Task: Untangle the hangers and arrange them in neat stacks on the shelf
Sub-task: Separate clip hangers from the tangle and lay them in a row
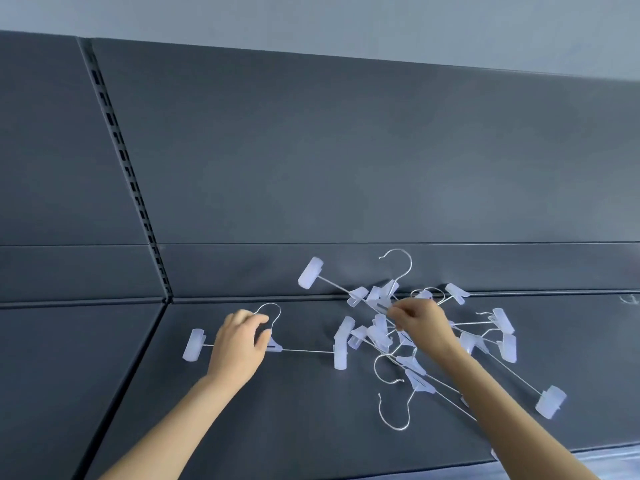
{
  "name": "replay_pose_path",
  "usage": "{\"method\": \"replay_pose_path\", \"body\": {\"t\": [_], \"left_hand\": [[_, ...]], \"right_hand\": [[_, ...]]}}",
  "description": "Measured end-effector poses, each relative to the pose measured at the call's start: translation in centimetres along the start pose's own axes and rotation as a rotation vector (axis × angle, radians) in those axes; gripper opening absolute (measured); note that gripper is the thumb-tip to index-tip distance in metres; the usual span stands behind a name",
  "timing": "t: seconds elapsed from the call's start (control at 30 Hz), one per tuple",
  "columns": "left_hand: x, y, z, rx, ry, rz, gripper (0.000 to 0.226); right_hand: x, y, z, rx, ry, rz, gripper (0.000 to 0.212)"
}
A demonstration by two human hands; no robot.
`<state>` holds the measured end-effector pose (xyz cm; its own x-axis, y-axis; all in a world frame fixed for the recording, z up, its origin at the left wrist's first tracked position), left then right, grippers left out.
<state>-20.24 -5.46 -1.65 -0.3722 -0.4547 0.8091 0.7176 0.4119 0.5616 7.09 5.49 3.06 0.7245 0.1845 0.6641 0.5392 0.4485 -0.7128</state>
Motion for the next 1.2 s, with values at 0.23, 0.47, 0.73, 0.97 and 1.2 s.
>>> {"method": "replay_pose_path", "body": {"t": [0.23, 0.47, 0.73, 0.97, 1.2], "left_hand": [[5.3, 2.2, -2.7, -0.209, 0.293, -0.165, 0.023], [3.8, -0.4, -2.5, -0.186, 0.1, 0.126, 0.034], [-1.4, -2.1, -1.6, -0.145, -0.279, 0.324, 0.047], [-3.8, -2.4, -0.4, 0.023, -0.386, 0.191, 0.027], [-4.0, -1.6, -1.2, 0.041, -0.383, 0.019, 0.046]], "right_hand": [[-7.6, -3.3, -1.4, 0.088, -0.268, -0.092, 0.03], [-17.3, -6.2, -2.5, 0.136, -0.475, -0.083, 0.034], [-14.1, -5.6, -3.0, 0.182, -0.337, -0.004, 0.015], [-3.3, 3.1, -3.5, -0.02, -0.076, -0.303, 0.017], [-1.6, 8.3, -5.8, -0.109, -0.134, -0.452, 0.017]]}}
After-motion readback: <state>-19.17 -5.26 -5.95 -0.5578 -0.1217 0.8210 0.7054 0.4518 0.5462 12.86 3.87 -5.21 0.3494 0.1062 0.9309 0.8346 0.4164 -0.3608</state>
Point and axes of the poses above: each hand's wrist, its own z-axis towards the middle knuckle, its own x-axis out of the back of the hand, y = z × x, the point moved 9 cm from there along z, towards the middle knuckle, and after that the axes turned 13 degrees about x, right-handed, at the moved point
